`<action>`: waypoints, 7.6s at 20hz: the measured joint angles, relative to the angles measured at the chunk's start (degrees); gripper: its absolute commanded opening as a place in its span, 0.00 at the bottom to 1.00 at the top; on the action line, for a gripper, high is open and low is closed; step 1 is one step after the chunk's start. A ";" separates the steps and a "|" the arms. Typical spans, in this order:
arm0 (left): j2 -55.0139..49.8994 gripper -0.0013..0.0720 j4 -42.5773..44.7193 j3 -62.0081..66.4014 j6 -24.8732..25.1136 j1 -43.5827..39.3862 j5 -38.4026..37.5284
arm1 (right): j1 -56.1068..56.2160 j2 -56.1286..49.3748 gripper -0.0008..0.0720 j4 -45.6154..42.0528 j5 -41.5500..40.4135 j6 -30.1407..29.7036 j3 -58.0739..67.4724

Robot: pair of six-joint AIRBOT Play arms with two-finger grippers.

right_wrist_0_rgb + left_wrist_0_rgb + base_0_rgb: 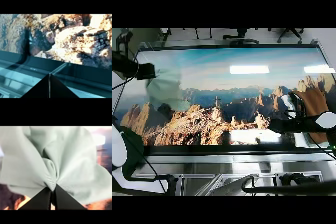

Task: Fold the shirts.

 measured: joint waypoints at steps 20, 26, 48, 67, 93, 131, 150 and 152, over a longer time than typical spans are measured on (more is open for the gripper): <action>0.85 0.93 -6.34 -10.08 -1.66 -25.29 0.13 | 0.00 -1.92 0.59 3.30 -0.74 -1.44 -1.38; 9.42 0.93 -6.49 -35.19 -0.55 -16.76 0.66 | 0.02 -3.10 0.70 16.79 -6.84 -10.56 -11.45; 1.05 0.03 -27.39 -41.18 15.45 -10.78 8.50 | 18.36 -27.06 0.03 31.17 -24.35 -27.91 5.22; 39.85 0.03 -22.64 -10.88 7.43 -11.58 1.62 | 12.50 -2.51 0.03 14.93 -6.12 -21.55 43.43; -3.17 0.97 -21.49 -31.04 12.07 -6.58 -3.26 | 11.56 -30.91 0.70 2.73 -6.60 -16.92 25.07; 6.08 0.99 -21.27 -60.85 17.66 -0.92 14.88 | 19.26 -36.24 0.03 38.86 -31.30 -40.28 4.50; 8.37 0.04 -21.31 -52.30 18.03 -8.44 11.37 | 17.88 -27.71 0.03 38.56 -28.02 -39.74 4.50; 8.50 0.04 -21.31 -52.52 17.75 -8.04 9.70 | 17.70 -25.51 0.03 36.63 -27.15 -37.83 4.50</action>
